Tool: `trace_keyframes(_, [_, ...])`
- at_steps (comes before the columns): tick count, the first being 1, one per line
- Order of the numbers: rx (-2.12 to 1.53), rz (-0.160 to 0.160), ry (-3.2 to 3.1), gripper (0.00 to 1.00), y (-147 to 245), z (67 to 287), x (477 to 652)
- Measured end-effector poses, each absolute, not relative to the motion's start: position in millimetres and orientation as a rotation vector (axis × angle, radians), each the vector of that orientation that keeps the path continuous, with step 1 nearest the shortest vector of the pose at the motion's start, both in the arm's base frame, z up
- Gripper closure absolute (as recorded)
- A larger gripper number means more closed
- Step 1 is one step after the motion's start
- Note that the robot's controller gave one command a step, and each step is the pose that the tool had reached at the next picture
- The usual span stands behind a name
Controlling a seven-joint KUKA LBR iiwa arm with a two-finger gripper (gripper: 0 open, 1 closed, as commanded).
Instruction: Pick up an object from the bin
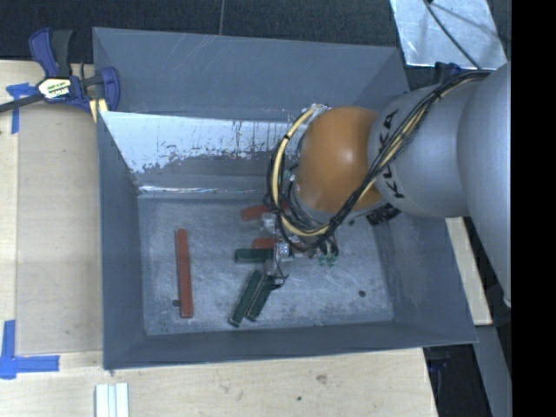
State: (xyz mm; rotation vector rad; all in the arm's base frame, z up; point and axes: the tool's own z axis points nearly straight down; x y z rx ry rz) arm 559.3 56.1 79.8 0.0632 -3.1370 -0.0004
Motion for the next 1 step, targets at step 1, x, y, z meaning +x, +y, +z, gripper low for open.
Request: trace_keyframes(1, [0.414, -0.001, -3.126, 1.00, 86.0, 222.9, 569.4])
